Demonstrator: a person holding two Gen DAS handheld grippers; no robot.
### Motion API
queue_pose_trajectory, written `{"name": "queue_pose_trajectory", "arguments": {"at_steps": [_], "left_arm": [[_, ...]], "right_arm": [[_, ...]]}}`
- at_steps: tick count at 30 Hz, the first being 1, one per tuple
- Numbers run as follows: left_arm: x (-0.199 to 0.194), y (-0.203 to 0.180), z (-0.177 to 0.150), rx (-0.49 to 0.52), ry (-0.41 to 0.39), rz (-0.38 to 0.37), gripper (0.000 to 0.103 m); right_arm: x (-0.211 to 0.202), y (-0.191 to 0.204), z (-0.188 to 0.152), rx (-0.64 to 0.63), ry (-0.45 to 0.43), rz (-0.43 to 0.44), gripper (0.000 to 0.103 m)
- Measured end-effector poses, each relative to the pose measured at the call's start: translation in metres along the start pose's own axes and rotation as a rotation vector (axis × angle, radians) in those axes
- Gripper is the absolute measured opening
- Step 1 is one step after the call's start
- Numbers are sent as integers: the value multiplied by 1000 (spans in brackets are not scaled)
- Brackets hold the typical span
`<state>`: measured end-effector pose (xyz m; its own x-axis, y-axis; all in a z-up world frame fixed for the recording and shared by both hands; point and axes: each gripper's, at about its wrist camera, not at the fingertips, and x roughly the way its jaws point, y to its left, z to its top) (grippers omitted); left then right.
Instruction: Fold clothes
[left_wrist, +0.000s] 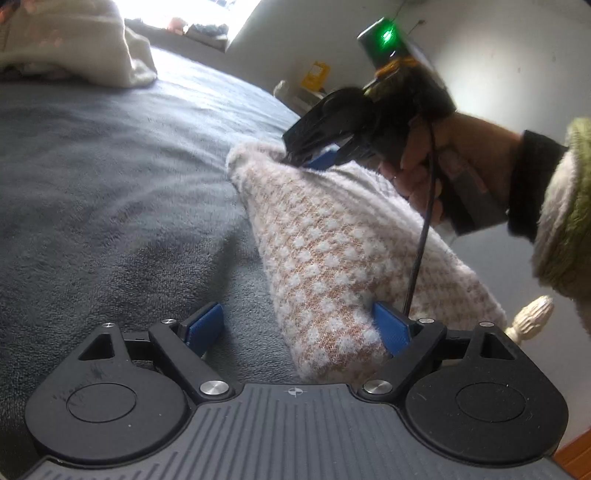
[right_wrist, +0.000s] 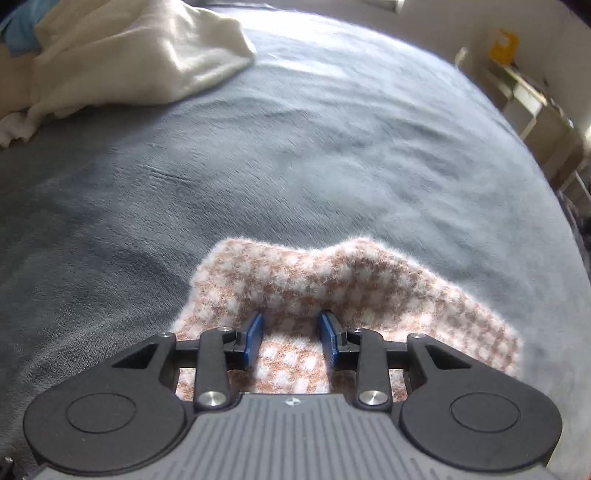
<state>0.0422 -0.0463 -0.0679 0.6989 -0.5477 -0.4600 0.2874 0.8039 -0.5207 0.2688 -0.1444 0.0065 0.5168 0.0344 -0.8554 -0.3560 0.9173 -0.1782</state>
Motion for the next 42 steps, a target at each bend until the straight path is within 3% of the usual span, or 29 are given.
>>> {"name": "queue_pose_trajectory", "arguments": {"at_steps": [7,10,12,17,21,23,26,29,31,33,37,40,42], "left_arm": [[-1,-3,-2,5,-2,5,89],[-2,-1,0,-9,-2,6,89],[-3,0,0,-16,7,0,90],[-3,-2,0,-15,25,-7,90],[-3,-3,1,-26,37,-6,90],[-3,-4,2,-25,40,2,90],[-1,-7,3,-17,46,17,90],[0,-14,5,14,48,40,90],[-2,-18,5,39,55,52,90],[-1,-16,5,49,52,60,90],[-2,-16,3,52,46,65,90],[3,-20,3,82,57,113,89],[4,-19,5,87,39,103,90]], "right_arm": [[-27,15,28,-28,-61,44,34],[21,21,23,-55,-11,19,33],[23,20,22,-30,-32,26,33],[-29,3,13,-20,-114,34,34],[-85,-21,-15,-41,-155,44,34],[-91,-31,-35,-53,-117,40,34],[-54,-40,-69,-53,-15,19,35],[-25,-53,-93,30,-65,70,37],[-39,-63,-90,85,-58,96,36],[-64,-62,-90,73,-69,89,36],[-113,-47,-108,-1,-141,218,36],[-72,-17,-126,-75,-83,206,38],[-63,-15,-129,-48,-98,205,40]]}}
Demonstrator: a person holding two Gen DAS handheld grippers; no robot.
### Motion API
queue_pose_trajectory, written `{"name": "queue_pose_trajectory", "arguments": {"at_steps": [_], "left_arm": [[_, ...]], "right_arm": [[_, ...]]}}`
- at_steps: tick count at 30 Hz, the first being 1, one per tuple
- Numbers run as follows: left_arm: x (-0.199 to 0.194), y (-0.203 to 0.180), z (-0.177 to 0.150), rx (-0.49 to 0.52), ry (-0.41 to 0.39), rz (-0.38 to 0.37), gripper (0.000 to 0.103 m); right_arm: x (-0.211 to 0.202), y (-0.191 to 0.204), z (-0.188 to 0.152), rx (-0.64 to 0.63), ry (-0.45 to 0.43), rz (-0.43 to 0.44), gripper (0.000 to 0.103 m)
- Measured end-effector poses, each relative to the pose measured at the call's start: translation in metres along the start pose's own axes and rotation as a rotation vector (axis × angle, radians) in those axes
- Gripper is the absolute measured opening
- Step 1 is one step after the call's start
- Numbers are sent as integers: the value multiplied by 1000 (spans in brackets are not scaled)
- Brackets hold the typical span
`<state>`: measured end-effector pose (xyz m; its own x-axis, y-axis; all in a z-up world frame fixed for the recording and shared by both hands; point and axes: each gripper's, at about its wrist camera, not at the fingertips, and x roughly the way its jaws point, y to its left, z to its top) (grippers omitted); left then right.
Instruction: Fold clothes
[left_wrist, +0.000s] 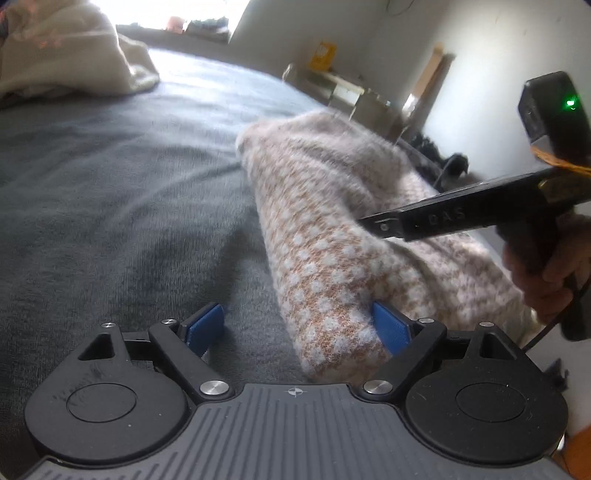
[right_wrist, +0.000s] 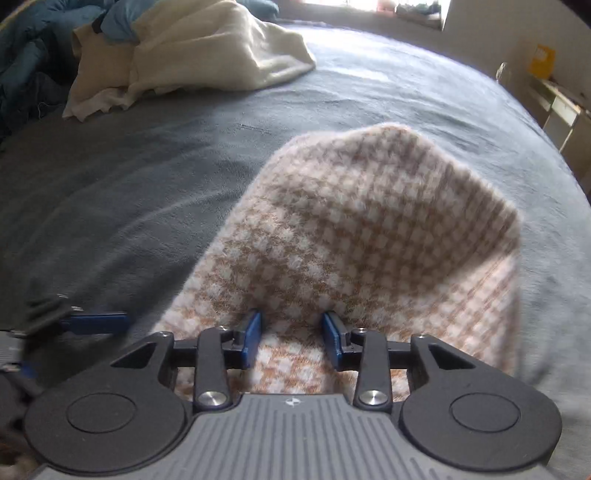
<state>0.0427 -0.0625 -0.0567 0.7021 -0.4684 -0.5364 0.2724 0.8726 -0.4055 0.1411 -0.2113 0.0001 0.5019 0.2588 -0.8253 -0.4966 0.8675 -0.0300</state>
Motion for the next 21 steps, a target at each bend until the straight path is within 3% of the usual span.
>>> {"name": "queue_pose_trajectory", "arguments": {"at_steps": [3,6,9,12,16,19,21], "left_arm": [[-1,3,3,-19,21,-33,90],[0,7,2,-21,16,-42,90],[6,7,0,-25,35,-42,90],[7,0,-5,18,26,-18,91],[2,1,0,18,25,-32,91],[3,2,0,16,27,-33,91],[3,2,0,23,30,-33,92]], "right_arm": [[-14,-1,9,42,17,-6,39],[-44,6,7,-5,4,5,39],[-40,14,-17,-76,49,-15,39],[-15,12,-41,-75,15,-31,41],[-43,0,-42,20,-36,-3,41],[-68,-12,-67,62,-86,57,41],[-63,-20,-90,72,-76,51,41]]}}
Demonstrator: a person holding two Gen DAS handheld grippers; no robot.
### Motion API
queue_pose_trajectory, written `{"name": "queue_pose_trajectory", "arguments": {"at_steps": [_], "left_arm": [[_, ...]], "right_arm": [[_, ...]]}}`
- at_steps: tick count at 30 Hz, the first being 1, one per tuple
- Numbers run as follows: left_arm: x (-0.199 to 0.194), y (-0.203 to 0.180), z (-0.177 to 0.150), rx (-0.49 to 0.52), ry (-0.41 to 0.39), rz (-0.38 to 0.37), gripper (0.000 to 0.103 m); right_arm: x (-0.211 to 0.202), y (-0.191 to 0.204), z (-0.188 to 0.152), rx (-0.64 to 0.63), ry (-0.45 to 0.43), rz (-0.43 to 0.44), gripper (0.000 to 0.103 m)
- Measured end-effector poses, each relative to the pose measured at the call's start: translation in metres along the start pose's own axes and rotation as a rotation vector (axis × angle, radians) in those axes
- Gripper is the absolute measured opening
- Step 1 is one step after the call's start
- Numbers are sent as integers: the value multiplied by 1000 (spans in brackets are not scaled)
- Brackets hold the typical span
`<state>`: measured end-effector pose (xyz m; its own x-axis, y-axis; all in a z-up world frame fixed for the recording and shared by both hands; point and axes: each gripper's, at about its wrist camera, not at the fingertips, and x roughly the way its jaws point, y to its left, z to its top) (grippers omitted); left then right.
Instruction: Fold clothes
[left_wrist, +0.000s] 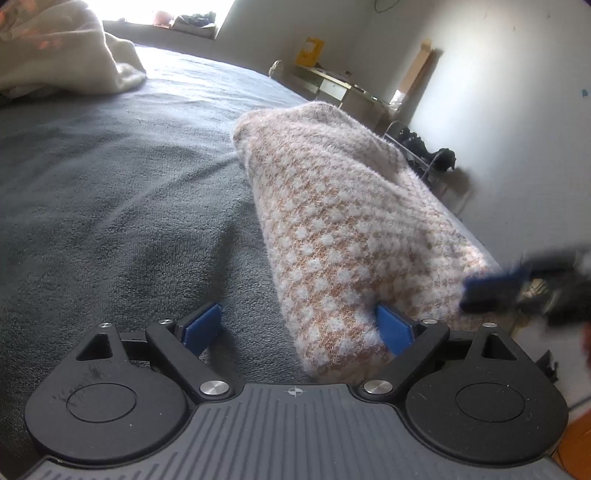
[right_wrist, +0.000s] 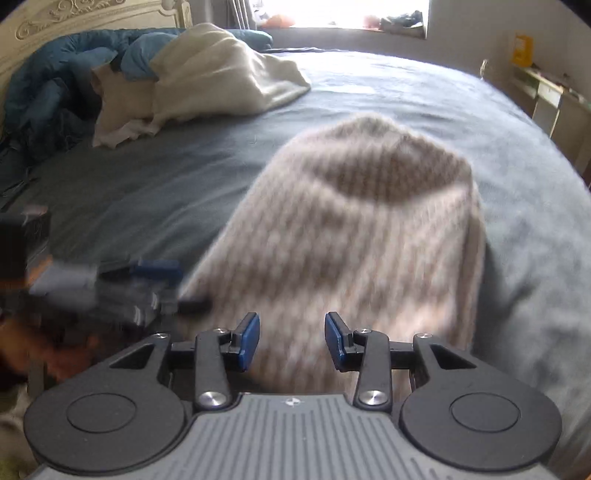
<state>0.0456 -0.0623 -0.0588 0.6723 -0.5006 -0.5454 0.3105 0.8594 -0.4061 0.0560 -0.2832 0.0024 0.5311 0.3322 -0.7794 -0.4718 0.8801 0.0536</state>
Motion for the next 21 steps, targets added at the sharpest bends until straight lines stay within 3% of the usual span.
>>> {"name": "queue_pose_trajectory", "arguments": {"at_steps": [3,6,13,18,21], "left_arm": [[-2,-3,1,22,4,-2,92],[-4,-2,4,44,4,-9,92],[-6,14,13,-21,40,-98,91],[-10,28,18,-109,55,-149,91],[-11,33,20,-143,49,-148,91]], "right_arm": [[26,-8,-35,11,0,-55,42],[0,-21,-50,119,-135,19,43],[-44,-112,-128,689,-379,295,65],[-13,-148,-179,1052,-453,468,69],[7,-149,-201,1186,-499,529,73]]}}
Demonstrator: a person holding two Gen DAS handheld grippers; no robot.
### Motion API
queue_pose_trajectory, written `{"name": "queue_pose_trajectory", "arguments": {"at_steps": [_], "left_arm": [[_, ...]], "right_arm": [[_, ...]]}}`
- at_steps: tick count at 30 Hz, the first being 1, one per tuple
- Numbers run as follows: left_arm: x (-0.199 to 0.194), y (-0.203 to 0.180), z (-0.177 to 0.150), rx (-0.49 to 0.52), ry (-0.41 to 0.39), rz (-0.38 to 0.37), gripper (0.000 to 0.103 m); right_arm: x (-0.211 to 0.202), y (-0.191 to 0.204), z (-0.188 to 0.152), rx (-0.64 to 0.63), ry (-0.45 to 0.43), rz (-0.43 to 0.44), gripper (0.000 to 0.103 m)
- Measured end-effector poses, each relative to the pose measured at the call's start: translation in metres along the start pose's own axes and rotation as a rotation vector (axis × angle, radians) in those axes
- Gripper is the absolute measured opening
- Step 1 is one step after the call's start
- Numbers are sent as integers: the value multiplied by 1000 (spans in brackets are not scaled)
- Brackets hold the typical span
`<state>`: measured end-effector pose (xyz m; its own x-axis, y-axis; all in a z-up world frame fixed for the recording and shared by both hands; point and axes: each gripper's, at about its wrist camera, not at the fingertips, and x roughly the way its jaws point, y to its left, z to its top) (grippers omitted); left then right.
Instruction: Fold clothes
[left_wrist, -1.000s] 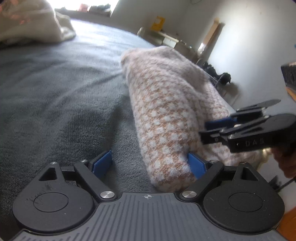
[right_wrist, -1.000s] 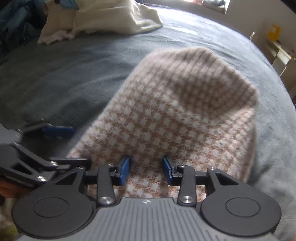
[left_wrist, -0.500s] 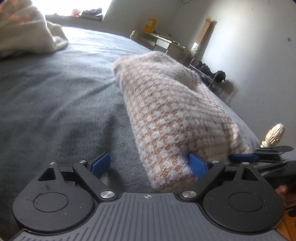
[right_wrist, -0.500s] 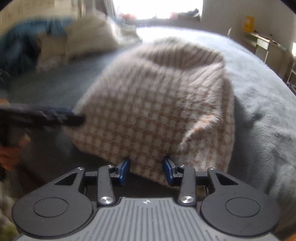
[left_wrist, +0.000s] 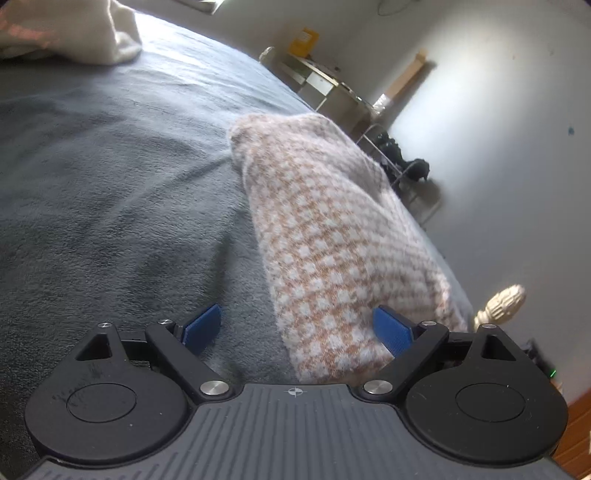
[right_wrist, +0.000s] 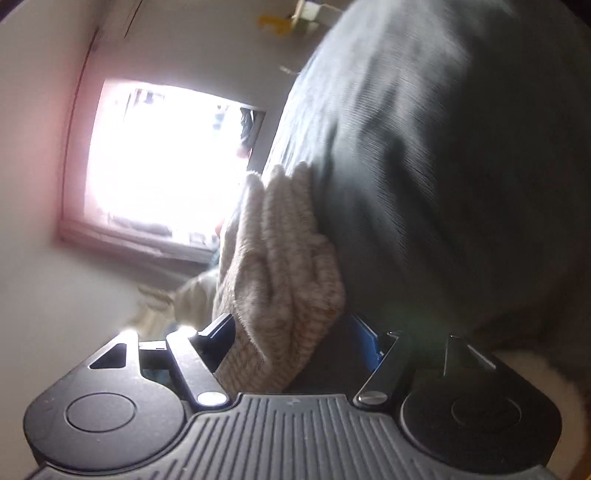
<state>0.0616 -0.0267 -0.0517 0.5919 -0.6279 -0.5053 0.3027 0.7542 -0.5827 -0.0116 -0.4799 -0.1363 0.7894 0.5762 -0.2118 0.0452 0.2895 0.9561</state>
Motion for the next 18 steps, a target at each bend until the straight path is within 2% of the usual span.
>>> {"name": "queue_pose_trajectory", "arguments": {"at_steps": [5,9,13,18], "left_arm": [[6,5,1,-32,9,12,91],[10,5,1,-46,12,7,92],[12,5,1,-54,13,5,92],[11,4,2,-48,15,8,92]], "right_arm": [[15,-28,-14,124,-67,76,79],[22,-32,-12,125,-116,137,87],[32,-30,-7,127,-136,182,100],[27,-11,2,44,-156,126,100]]}}
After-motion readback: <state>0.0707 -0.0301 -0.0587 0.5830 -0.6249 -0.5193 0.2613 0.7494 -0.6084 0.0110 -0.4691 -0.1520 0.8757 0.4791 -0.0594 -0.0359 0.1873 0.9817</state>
